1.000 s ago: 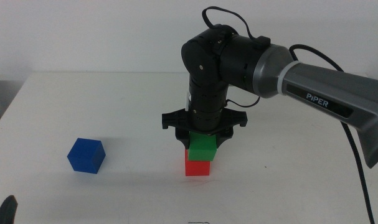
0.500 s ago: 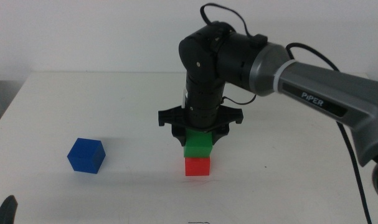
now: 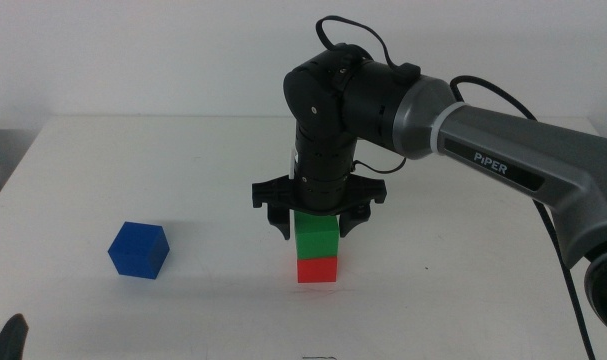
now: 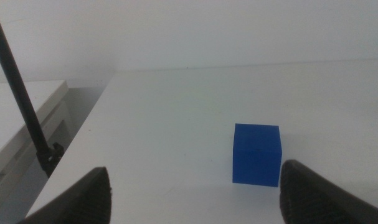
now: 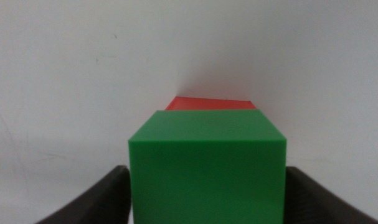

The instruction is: Stack red cubes first, then green, then blue cubes in a specific spot.

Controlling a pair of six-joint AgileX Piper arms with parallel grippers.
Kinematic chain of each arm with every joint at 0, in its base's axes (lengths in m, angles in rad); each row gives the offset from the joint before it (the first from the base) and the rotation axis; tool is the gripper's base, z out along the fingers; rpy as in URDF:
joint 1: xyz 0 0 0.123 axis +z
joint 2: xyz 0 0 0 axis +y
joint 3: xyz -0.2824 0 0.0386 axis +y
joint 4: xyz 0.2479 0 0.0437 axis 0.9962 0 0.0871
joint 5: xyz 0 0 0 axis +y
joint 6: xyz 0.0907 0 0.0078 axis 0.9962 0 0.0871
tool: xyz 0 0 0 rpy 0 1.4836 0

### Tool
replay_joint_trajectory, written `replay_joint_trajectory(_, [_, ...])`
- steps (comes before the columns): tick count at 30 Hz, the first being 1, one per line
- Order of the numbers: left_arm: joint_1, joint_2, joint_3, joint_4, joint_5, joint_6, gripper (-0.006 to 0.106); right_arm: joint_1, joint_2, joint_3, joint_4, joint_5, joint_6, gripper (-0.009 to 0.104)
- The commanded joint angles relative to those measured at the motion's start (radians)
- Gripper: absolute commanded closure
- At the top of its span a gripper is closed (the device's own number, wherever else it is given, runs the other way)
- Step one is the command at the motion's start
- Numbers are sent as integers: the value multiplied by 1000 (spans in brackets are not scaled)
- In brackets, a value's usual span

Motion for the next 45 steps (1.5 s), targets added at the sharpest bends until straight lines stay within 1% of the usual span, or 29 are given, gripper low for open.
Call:
replay_joint_trajectory(1, [-2,-20,-4,-8,-77,-11,8,-2,-61,-24,-11,78,-5,28])
replay_joint_trajectory(4, [-2,-20,-4,-8,-77,-11,8,-2,-61,-24,-11,77,-5,25])
replay_joint_trajectory(13, [-2,-20,-4,-8,-77,-11,8,-52,-205,-24,-30,78,-36,26])
replay_joint_trajectory(17, [-2,-20,-4,-8,-77,-11,8,-85,-340,-24,-61,78,-146,26])
replay_joint_trajectory(20, [-2,-20,-4,-8,-77,-11,8,-129,-462,-7,-60,78,-245,26])
replay_joint_trajectory(23, [-2,-20,-4,-8,-77,-11,8,-176,-595,83,-68,54,-335,26])
replay_joint_trajectory(25, [-2,-20,-4,-8,-77,-11,8,-201,-696,194,-70,-2,-392,26])
replay_joint_trajectory(27, [-2,-20,-4,-8,-77,-11,8,-221,-820,318,-50,-97,-463,26])
replay_joint_trajectory(29, [-2,-20,-4,-8,-77,-11,8,-223,-943,423,-14,-191,-531,26])
replay_joint_trajectory(32, [-2,-20,-4,-8,-77,-11,8,-223,-1090,565,76,-282,-652,26])
replay_joint_trajectory(36, [-2,-20,-4,-8,-77,-11,8,-223,-1233,710,194,-337,-804,26])
replay_joint_trajectory(37, [-2,-20,-4,-8,-77,-11,8,-223,-1262,730,211,-348,-826,26])
replay_joint_trajectory(39, [-2,-20,-4,-8,-77,-11,8,-223,-1303,760,224,-358,-844,26])
replay_joint_trajectory(45, [-2,-20,-4,-8,-77,-11,8,-223,-1329,767,218,-365,-843,26])
